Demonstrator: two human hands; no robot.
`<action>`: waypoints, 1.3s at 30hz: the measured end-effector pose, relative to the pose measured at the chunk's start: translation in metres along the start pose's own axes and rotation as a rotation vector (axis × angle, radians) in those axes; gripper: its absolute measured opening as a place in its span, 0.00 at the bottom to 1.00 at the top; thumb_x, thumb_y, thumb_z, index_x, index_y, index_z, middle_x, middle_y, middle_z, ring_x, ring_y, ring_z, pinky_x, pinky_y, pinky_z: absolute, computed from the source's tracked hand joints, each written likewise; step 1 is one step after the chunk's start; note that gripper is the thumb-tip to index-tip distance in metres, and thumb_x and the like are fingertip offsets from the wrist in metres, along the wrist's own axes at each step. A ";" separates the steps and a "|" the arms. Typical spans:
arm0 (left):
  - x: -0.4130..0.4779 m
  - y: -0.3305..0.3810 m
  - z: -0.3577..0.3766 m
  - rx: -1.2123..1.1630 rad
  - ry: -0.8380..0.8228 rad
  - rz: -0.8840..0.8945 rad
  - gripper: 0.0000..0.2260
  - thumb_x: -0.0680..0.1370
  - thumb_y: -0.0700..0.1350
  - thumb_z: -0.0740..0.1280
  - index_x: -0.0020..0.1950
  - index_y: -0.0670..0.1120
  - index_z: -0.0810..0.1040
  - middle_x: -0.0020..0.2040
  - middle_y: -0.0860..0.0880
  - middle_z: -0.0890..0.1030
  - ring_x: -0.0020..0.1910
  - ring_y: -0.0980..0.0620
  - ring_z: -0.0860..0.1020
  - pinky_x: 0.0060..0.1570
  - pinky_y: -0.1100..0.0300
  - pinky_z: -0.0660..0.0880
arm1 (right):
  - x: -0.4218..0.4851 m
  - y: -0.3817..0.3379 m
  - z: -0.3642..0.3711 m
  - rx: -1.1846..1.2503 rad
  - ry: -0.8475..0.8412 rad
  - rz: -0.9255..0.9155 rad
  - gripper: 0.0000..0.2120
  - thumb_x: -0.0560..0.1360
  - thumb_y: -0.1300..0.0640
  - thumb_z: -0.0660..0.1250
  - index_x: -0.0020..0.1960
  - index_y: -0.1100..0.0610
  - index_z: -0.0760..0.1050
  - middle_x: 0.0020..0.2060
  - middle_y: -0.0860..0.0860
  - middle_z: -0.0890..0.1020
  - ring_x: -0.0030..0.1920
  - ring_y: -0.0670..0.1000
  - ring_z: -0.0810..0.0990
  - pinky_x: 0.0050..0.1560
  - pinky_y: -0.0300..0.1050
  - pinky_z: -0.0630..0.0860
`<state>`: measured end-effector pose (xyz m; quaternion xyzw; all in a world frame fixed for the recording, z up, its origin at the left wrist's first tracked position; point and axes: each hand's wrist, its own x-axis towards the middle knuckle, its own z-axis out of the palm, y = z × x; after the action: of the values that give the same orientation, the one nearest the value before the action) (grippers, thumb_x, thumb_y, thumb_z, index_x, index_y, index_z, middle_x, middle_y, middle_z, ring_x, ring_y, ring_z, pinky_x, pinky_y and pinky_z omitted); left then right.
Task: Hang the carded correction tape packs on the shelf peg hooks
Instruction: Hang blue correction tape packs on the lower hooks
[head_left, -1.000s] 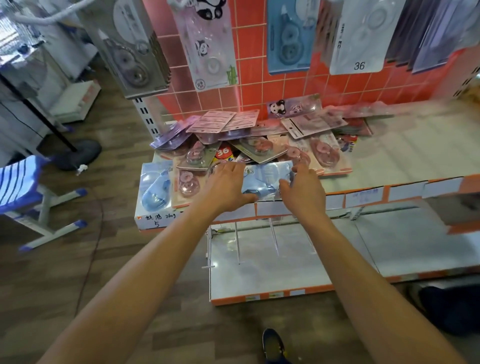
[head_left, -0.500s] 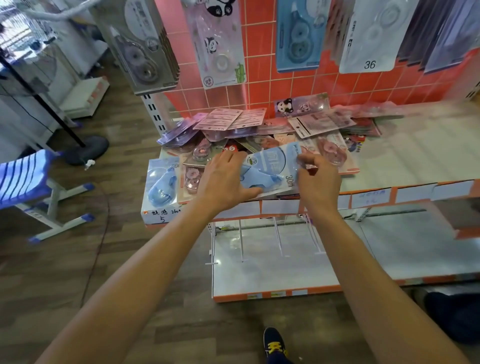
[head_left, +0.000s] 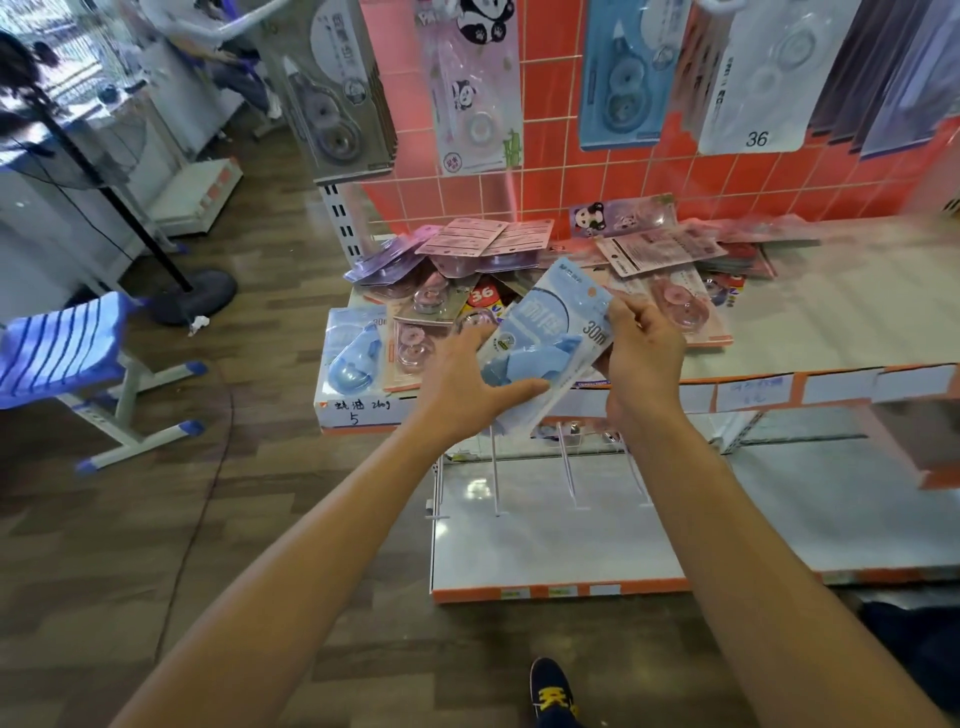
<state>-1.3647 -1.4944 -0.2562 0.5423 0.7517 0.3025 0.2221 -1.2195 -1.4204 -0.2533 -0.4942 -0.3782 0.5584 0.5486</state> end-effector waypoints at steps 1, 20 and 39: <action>-0.005 -0.003 -0.002 -0.056 -0.034 -0.023 0.36 0.65 0.60 0.76 0.69 0.49 0.68 0.63 0.49 0.74 0.59 0.50 0.74 0.59 0.48 0.75 | -0.003 0.000 0.001 -0.016 0.003 -0.002 0.08 0.77 0.60 0.64 0.41 0.52 0.78 0.42 0.55 0.81 0.41 0.50 0.78 0.48 0.57 0.79; -0.089 -0.082 0.003 -0.452 -0.403 -0.241 0.10 0.73 0.39 0.73 0.52 0.49 0.79 0.50 0.51 0.85 0.50 0.54 0.83 0.50 0.62 0.79 | -0.085 0.045 0.016 -0.138 -0.162 0.034 0.09 0.79 0.61 0.62 0.41 0.53 0.75 0.37 0.48 0.80 0.37 0.46 0.77 0.45 0.47 0.78; -0.098 -0.208 0.126 -0.448 -0.499 -0.355 0.18 0.71 0.43 0.75 0.60 0.46 0.79 0.54 0.48 0.84 0.53 0.52 0.82 0.55 0.50 0.79 | -0.076 0.196 -0.022 -0.348 -0.159 0.165 0.11 0.80 0.62 0.61 0.39 0.53 0.74 0.38 0.48 0.79 0.40 0.46 0.77 0.38 0.33 0.74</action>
<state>-1.3925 -1.6078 -0.4910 0.3985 0.6720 0.2749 0.5605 -1.2515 -1.5198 -0.4371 -0.5650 -0.4692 0.5652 0.3758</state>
